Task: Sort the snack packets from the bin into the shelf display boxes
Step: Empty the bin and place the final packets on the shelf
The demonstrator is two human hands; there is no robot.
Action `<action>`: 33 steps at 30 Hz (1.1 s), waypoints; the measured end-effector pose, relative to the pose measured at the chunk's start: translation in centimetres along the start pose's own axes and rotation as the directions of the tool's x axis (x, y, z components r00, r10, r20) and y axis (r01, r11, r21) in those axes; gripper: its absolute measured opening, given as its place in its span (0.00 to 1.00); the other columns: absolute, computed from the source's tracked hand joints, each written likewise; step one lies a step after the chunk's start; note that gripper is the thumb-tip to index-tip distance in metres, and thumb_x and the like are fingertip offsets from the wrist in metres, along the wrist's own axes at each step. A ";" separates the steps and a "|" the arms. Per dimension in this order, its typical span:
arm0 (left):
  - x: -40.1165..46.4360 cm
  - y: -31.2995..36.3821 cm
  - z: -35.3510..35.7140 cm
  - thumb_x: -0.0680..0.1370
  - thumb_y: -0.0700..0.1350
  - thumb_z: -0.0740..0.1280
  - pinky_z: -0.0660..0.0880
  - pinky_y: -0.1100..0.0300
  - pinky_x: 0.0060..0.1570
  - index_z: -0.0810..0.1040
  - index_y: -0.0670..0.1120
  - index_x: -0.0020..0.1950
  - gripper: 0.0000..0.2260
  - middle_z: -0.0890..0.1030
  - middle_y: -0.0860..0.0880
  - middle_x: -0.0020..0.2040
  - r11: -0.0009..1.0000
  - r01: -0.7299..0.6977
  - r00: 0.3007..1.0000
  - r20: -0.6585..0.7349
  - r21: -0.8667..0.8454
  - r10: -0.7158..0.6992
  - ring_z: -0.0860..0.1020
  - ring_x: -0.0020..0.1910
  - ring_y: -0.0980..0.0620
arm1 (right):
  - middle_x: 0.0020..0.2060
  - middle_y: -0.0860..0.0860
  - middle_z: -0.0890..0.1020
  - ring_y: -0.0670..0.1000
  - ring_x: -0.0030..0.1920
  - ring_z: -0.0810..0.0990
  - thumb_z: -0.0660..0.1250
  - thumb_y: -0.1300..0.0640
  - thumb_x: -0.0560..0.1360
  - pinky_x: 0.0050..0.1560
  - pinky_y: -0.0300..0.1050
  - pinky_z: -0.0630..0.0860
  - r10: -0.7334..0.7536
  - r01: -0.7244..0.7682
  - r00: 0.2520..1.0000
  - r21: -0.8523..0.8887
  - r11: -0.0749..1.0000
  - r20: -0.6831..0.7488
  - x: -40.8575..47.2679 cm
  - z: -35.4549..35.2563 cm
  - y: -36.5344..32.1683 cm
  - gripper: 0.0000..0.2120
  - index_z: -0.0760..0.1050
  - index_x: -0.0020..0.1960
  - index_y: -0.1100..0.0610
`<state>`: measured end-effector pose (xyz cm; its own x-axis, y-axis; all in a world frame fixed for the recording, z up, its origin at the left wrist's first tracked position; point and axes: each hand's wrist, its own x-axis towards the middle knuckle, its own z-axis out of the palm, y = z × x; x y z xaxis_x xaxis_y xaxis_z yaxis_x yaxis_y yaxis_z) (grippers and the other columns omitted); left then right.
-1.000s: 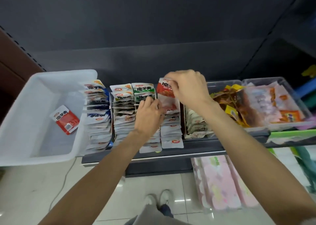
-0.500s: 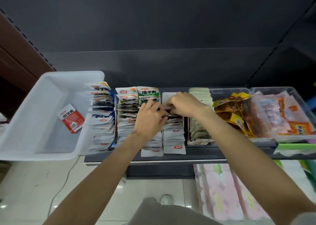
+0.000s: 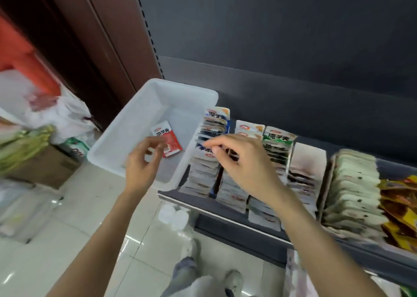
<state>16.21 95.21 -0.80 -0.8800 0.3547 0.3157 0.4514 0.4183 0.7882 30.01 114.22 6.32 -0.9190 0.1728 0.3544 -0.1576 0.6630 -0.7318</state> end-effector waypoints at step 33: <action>14.3 -6.9 -6.2 0.73 0.43 0.72 0.76 0.62 0.37 0.80 0.51 0.46 0.04 0.82 0.56 0.42 0.884 0.187 0.868 0.493 -0.428 0.055 0.79 0.39 0.52 | 0.48 0.50 0.83 0.46 0.48 0.81 0.68 0.67 0.73 0.46 0.40 0.76 0.623 -0.174 0.728 0.803 0.570 -0.285 15.6 14.0 -1.8 0.15 0.73 0.55 0.52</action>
<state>-0.39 92.16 1.53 -0.6666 0.7432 0.0568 0.1711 0.0784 0.9821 10.89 105.54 5.01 -0.6644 0.7467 -0.0323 -0.2200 -0.2366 -0.9464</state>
